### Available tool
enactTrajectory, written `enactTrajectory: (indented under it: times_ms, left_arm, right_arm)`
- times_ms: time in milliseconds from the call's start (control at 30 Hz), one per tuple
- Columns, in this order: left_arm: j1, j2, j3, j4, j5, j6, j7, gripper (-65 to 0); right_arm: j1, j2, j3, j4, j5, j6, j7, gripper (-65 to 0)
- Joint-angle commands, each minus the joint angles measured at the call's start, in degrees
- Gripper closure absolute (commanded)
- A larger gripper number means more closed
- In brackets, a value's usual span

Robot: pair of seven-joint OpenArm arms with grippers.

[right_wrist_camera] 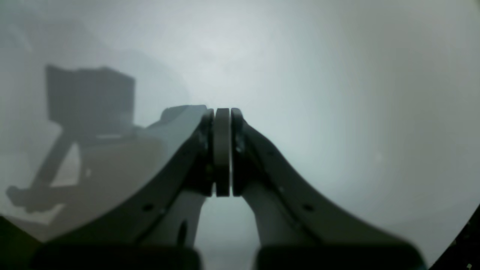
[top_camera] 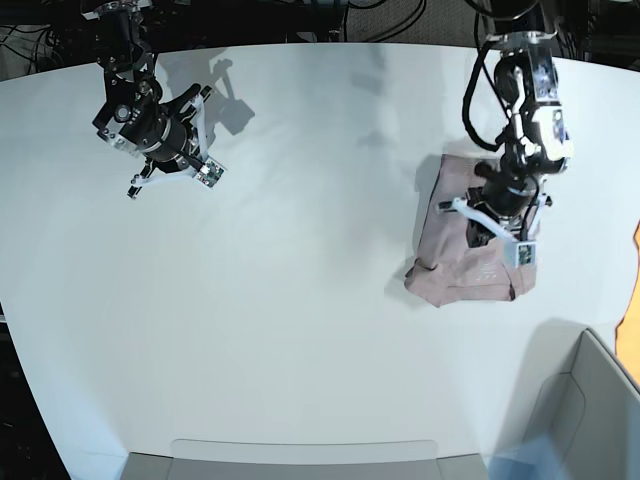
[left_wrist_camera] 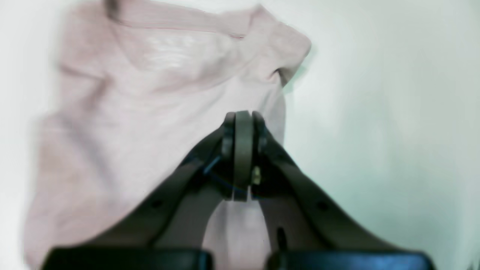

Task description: Fold the T-shirt properly

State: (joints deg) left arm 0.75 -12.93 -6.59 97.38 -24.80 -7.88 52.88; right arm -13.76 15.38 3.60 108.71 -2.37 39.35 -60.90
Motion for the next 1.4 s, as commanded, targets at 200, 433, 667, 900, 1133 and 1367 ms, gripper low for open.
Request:
enactTrajectory:
  times_ms: [200,433,667,900,1133,1367]
  left_arm:
    - [-5.1,-0.8,-0.9,-17.9,0.0,-0.2,-2.2,0.0]
    - [-5.9,-7.5,-3.8,-29.7,0.0,-0.2,-9.2,0.0]
    - [-4.9,-8.9,-3.8,-21.7,-0.2,-0.3,-9.1,0.0]
    - [6.0,-7.7,-7.3,3.8,-0.2,0.1,-9.1,0.0]
    - [27.2,-5.0,-11.9,20.2,-0.4,0.2,-9.1,0.0]
    - [41.7,0.5,-19.6,20.4,-0.8,-0.2,-11.5,0.0]
  right_arm:
    - [-1.4,0.3,0.4,1.0,0.4,0.6,0.6,0.0]
    - [-1.4,0.4,0.6,1.0,0.4,0.6,0.6,0.0]
    - [-1.5,0.1,0.1,3.3,0.4,0.6,0.5,0.0]
    - [-4.9,-0.2,0.4,9.9,0.3,0.6,0.4,0.0]
    - [-15.6,4.1,0.4,10.1,0.4,0.6,0.8,0.0]
    - [-28.8,11.8,1.2,10.2,0.4,0.6,5.6,0.0]
